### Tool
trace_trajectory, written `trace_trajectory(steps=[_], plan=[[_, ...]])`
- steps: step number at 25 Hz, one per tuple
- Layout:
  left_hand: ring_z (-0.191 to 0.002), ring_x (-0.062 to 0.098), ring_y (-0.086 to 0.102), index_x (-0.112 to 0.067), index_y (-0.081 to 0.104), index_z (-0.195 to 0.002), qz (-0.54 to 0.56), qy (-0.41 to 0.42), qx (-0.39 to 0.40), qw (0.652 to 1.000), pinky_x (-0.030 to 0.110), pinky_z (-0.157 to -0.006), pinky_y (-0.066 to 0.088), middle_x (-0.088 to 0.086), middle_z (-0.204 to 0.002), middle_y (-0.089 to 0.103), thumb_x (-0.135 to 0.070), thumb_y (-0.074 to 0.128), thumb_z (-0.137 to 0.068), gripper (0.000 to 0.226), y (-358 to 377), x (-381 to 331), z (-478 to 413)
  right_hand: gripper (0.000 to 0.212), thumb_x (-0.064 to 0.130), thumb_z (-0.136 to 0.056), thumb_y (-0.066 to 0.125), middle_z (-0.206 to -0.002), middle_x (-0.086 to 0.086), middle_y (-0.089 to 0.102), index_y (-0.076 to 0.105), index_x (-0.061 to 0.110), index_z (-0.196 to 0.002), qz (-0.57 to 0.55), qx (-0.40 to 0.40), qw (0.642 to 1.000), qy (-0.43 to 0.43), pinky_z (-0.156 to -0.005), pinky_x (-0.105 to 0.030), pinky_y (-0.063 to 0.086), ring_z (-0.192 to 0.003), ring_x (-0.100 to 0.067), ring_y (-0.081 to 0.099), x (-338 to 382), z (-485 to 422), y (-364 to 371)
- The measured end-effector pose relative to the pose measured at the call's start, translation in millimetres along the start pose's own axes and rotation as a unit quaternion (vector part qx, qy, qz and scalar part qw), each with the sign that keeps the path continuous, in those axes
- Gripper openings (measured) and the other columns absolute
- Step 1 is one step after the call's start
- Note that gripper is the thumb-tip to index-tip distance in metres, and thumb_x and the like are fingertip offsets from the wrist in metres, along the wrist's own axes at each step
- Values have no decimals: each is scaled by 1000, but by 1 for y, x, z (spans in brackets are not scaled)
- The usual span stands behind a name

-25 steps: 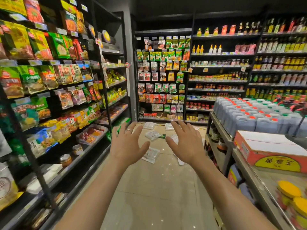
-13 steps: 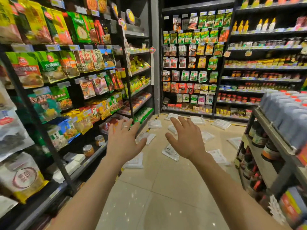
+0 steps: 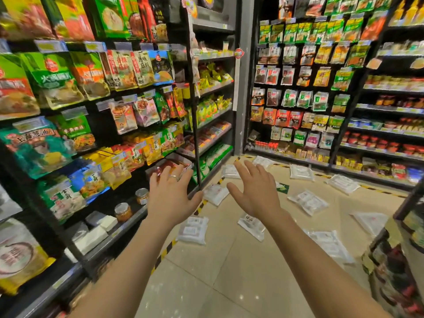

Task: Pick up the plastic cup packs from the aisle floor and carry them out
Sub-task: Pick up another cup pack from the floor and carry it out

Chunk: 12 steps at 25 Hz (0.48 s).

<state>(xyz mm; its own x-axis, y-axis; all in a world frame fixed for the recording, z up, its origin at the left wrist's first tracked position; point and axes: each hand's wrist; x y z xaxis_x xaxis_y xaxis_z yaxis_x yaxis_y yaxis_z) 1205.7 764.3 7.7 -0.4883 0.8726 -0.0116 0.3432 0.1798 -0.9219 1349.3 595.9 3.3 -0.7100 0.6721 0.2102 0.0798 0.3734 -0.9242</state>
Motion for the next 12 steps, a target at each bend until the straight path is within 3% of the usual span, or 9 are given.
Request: trace_trajectory(steps=[12], plan=[[-148,29,17,-34,28,-150,17,-77,29,996,56,-118,11,2,-158,32,-67,37,-90,69,128,53,-167,63,57,-97,35,-161,-2,21,22,33,-153,4,35,998,-48,-117,-48,19,-147,-29,17,-22,-197,108]])
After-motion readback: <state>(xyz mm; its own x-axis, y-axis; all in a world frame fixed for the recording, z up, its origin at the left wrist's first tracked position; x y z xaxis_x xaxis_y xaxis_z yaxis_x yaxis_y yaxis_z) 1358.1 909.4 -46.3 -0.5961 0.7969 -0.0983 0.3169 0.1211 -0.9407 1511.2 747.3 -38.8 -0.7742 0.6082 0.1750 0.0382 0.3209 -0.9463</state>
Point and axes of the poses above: each hand's wrist, its own z-axis away from the middle knuckle, its own y-axis out of the palm, x = y × z
